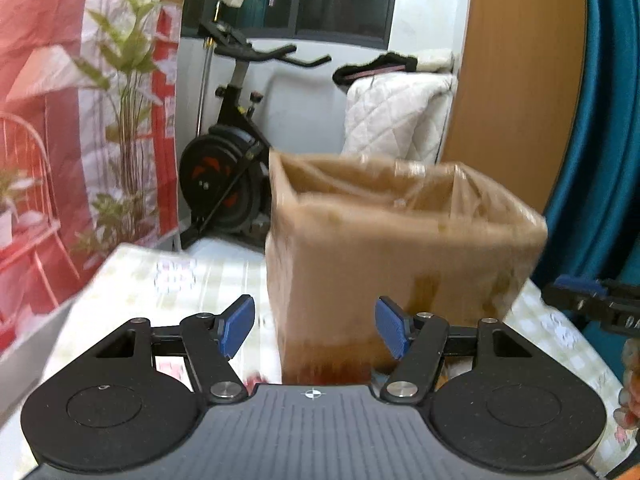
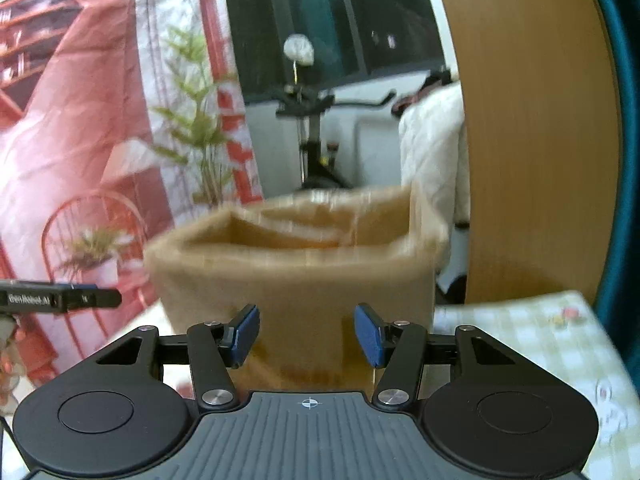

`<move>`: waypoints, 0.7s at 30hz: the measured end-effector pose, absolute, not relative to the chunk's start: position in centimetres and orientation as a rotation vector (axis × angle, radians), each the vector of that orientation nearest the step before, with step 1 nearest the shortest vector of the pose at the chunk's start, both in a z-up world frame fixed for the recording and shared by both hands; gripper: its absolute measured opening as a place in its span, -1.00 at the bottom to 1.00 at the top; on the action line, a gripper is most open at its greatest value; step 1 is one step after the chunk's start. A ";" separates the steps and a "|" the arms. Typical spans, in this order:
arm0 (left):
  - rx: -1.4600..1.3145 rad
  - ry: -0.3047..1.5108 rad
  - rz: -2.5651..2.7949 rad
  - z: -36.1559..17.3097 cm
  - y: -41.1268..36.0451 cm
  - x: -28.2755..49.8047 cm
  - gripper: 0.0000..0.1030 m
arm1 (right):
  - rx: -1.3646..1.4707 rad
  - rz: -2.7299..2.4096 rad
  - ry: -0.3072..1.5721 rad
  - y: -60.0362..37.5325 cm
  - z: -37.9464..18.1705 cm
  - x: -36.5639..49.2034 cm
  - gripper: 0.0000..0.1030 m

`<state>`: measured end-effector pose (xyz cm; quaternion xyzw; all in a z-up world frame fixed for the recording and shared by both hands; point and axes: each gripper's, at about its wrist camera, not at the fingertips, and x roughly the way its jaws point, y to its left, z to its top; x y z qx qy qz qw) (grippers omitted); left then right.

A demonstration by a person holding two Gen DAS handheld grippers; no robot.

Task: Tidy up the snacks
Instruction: 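Grasp the yellow wrapped candy with the left tool while the right tool grasps the gold pouch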

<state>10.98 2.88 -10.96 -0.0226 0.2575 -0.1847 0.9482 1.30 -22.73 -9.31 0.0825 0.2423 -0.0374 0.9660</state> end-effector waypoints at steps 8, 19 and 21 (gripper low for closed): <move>-0.081 0.628 -0.389 -16.1 2.4 8.8 0.27 | 0.029 0.009 0.747 -20.5 -17.5 -0.4 -0.04; -0.075 0.695 -0.390 -19.1 1.7 8.1 0.22 | -0.111 0.138 0.899 -17.3 -22.9 0.0 0.02; -0.072 0.699 -0.386 -19.4 1.5 8.0 0.22 | -0.114 0.136 0.909 -17.5 -23.1 0.4 0.09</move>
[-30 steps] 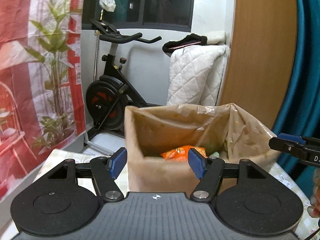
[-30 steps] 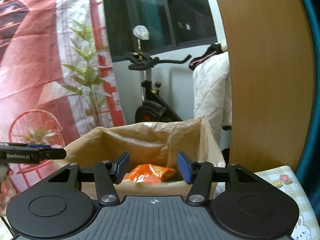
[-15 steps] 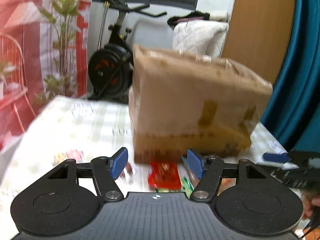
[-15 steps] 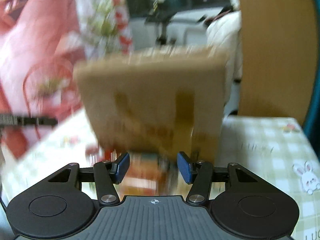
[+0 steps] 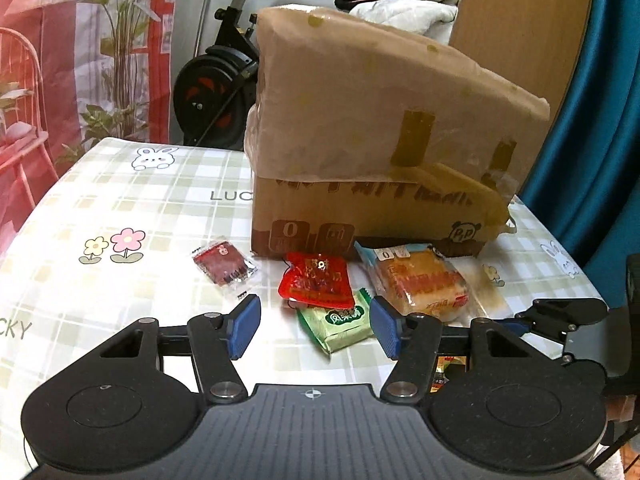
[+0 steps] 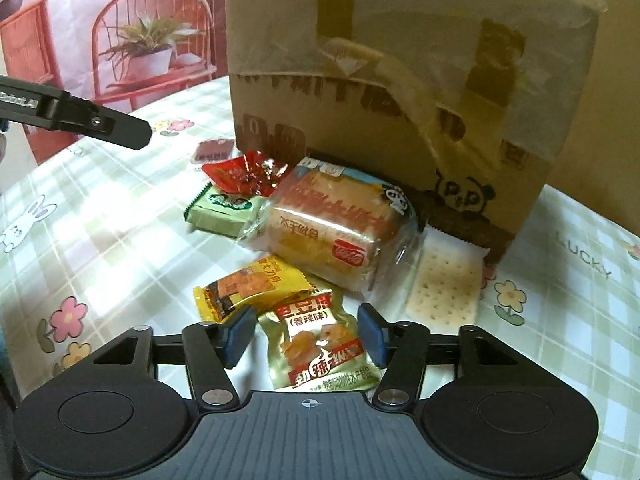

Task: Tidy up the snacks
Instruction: 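Grasp the yellow wrapped candy with the left tool while the right tool grasps the gold pouch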

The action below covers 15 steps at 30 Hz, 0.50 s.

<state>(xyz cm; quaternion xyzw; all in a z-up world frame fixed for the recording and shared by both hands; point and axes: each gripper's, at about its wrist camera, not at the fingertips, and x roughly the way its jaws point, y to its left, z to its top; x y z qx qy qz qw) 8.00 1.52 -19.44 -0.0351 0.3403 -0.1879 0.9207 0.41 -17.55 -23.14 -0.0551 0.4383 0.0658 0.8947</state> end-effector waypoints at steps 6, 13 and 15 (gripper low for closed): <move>-0.070 0.709 -0.386 -19.8 1.4 7.9 0.22 | -0.079 0.125 0.916 -18.2 -24.3 0.8 0.25; -0.065 0.730 -0.404 -20.5 1.0 7.7 0.22 | -0.078 0.120 0.899 -17.7 -24.2 -0.4 -0.05; -0.065 0.738 -0.414 -20.7 0.7 7.7 0.22 | -0.082 0.119 0.893 -17.5 -24.2 -1.0 -0.12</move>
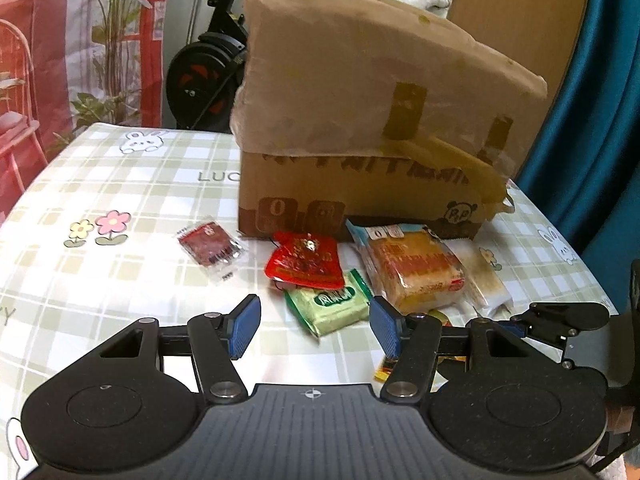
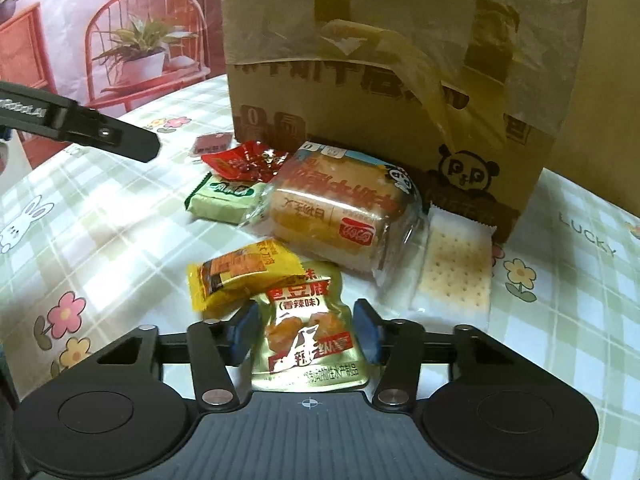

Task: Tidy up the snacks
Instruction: 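Grasp the yellow wrapped candy with the left tool while the right tool grasps the gold pouch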

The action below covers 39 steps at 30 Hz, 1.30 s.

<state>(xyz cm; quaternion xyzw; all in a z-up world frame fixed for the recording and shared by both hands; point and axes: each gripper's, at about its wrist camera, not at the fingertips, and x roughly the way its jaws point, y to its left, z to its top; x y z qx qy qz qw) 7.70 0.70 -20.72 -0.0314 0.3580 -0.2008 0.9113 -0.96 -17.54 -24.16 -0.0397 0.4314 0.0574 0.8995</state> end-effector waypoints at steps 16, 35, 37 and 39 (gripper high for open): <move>0.082 0.807 -0.618 -24.7 -6.1 7.8 0.21 | 0.122 -0.047 0.833 -20.0 -23.5 -6.2 -0.27; 0.074 0.686 -0.571 -22.0 -2.9 4.6 -0.36 | 0.143 -0.084 0.672 -20.4 -19.0 -6.9 -0.30; 0.045 0.652 -0.554 -20.5 -1.7 4.9 -0.36 | 0.142 -0.082 0.628 -20.6 -17.4 -6.6 -0.30; 0.014 0.604 -0.537 -18.7 -0.7 5.1 -0.36 | 0.141 -0.082 0.580 -20.9 -15.7 -6.1 -0.30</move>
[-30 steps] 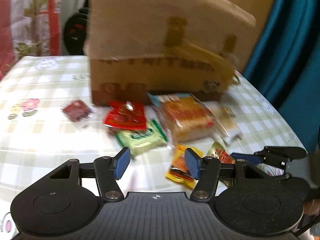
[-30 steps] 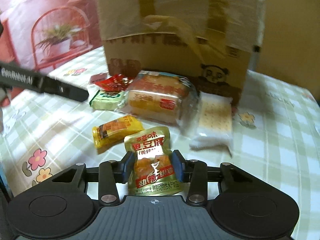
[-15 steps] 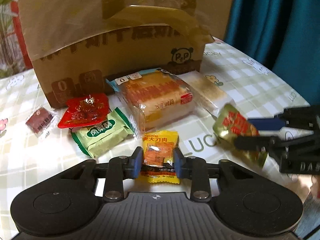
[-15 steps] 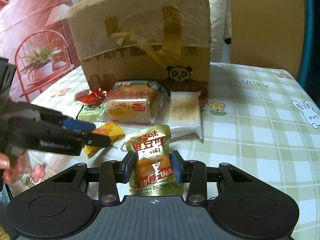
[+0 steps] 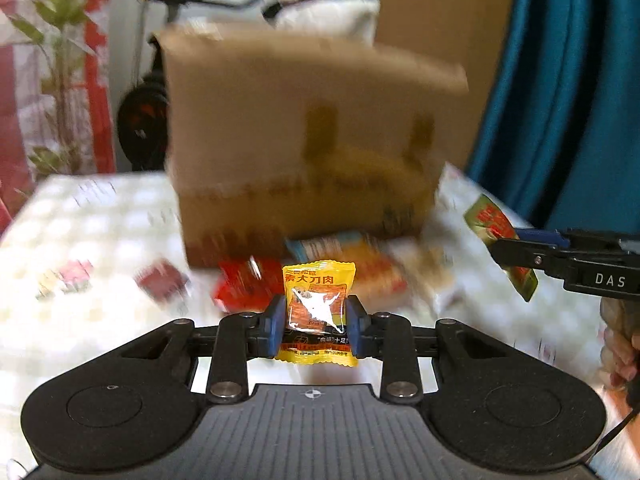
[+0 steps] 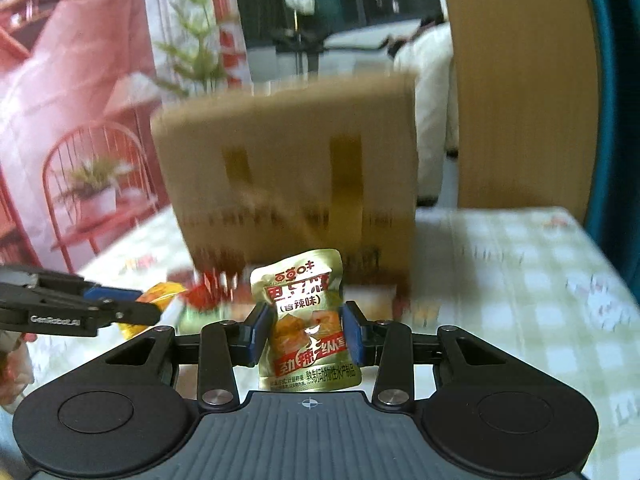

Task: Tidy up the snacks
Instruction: 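Grasp the yellow wrapped candy with the left tool while the right tool grasps the gold pouch, then carry both snacks over the bin and open both tools to drop them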

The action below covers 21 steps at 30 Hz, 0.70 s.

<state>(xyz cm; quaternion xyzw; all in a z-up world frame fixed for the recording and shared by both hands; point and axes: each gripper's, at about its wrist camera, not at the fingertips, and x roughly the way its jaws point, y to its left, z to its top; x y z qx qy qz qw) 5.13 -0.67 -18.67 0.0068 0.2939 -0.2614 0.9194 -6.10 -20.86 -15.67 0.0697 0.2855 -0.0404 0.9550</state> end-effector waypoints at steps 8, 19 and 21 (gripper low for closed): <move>-0.020 0.385 -0.495 -10.2 0.1 9.3 -0.36 | 0.098 -0.056 0.406 -22.8 -7.6 -0.4 -0.29; -0.012 0.357 -0.445 -5.7 -6.3 20.4 -0.35 | 0.087 -0.146 0.416 -26.2 -4.2 12.7 -0.27; 0.004 0.401 -0.451 -6.3 -7.1 21.6 -0.27 | 0.104 -0.176 0.445 -26.7 -5.2 14.1 -0.13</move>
